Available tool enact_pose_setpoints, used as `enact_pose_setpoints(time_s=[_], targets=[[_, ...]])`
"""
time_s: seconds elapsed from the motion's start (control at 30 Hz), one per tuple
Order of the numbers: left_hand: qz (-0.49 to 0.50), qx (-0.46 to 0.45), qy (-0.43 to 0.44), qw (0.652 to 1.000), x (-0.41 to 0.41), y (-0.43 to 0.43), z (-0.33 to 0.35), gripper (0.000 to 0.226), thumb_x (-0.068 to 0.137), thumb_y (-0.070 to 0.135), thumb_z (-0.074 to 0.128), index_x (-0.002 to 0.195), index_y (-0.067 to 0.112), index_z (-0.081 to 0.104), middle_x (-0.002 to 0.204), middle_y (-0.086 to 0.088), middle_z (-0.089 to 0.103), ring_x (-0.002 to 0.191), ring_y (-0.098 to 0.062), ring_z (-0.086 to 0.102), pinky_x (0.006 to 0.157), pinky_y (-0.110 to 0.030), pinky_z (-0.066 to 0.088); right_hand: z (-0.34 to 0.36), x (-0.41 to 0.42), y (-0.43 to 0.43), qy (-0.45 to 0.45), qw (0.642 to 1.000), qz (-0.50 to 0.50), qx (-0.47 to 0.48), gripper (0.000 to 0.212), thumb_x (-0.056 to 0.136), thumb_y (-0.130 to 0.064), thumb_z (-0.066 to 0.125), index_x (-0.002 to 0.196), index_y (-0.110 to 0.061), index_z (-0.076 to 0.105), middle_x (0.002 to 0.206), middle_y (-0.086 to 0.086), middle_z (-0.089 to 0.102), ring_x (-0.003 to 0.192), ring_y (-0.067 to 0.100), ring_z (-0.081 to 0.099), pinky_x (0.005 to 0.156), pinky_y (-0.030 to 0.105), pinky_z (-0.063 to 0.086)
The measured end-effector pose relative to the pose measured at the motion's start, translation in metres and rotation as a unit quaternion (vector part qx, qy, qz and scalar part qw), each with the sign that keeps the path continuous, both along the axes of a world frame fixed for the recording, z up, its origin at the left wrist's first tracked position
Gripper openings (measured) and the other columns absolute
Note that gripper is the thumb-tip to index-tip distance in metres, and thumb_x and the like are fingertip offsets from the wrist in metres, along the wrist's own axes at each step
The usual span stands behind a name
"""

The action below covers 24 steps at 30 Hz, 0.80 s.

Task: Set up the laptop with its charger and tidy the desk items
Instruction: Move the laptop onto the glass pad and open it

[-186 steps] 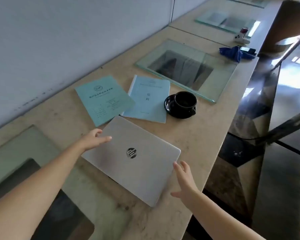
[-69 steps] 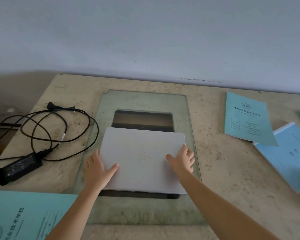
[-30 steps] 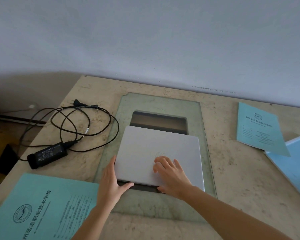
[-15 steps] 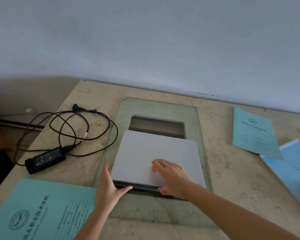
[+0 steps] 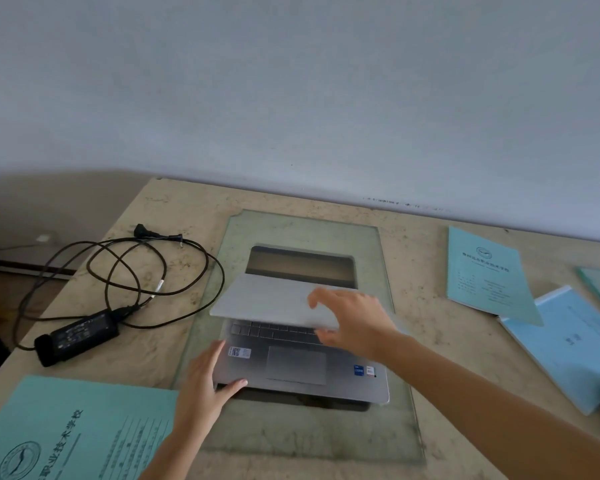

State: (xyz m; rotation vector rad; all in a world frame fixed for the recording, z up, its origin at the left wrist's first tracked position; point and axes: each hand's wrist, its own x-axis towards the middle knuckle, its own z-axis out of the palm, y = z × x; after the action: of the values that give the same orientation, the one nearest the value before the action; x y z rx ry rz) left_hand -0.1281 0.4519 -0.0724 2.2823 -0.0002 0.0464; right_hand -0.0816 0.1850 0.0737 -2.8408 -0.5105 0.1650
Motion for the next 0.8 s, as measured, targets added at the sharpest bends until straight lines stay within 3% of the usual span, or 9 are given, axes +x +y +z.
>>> enact_pose_setpoints(time_s=[0.13,0.4,0.6,0.73,0.8], targets=[[-0.003,0.008,0.008,1.0,0.0,-0.001,0.003,0.078,0.065,0.027,0.084,0.134,0.011,0.051,0.141,-0.009,0.05,0.131,-0.025,0.046,0.104,-0.034,0.04,0.027,0.024,-0.008,-0.014,0.999,-0.033,0.022,0.029,0.087,-0.041,0.065,0.113,-0.039,0.053,0.112,-0.012,0.07,0.093,0.007,0.066,0.086,0.033,0.056],[-0.009,0.021,0.02,1.0,0.0,0.001,0.001,0.079,0.066,0.03,0.083,0.135,0.01,0.05,0.141,-0.008,0.05,0.131,-0.022,0.046,0.104,-0.033,0.04,0.053,0.067,-0.015,-0.074,0.984,-0.125,0.103,0.027,0.083,-0.036,0.072,0.109,-0.032,0.067,0.096,-0.013,0.074,0.085,0.003,0.067,0.079,0.032,0.058],[-0.013,0.016,0.019,1.0,0.001,0.001,-0.001,0.082,0.067,0.033,0.082,0.139,0.014,0.045,0.146,-0.004,0.044,0.135,-0.018,0.041,0.105,-0.031,0.039,0.058,0.1,-0.018,-0.137,0.969,-0.188,0.087,0.02,0.077,-0.046,0.074,0.094,-0.037,0.069,0.111,-0.017,0.069,0.087,0.007,0.061,0.069,0.027,0.041],[-0.015,0.029,0.013,0.999,0.001,0.002,-0.004,0.084,0.067,0.035,0.082,0.139,0.013,0.045,0.146,-0.004,0.044,0.134,-0.019,0.041,0.104,-0.032,0.041,0.058,0.118,-0.019,-0.118,0.969,-0.193,0.103,0.011,0.08,-0.041,0.072,0.086,-0.031,0.073,0.083,-0.017,0.069,0.082,0.005,0.065,0.061,0.023,0.045],[-0.019,0.035,0.015,0.999,0.002,0.003,-0.006,0.084,0.067,0.037,0.081,0.139,0.013,0.045,0.146,-0.005,0.044,0.134,-0.02,0.041,0.105,-0.032,0.04,0.059,0.123,-0.019,-0.112,0.97,-0.191,0.1,0.008,0.082,-0.039,0.071,0.084,-0.031,0.073,0.079,-0.016,0.068,0.077,0.008,0.065,0.059,0.023,0.047]])
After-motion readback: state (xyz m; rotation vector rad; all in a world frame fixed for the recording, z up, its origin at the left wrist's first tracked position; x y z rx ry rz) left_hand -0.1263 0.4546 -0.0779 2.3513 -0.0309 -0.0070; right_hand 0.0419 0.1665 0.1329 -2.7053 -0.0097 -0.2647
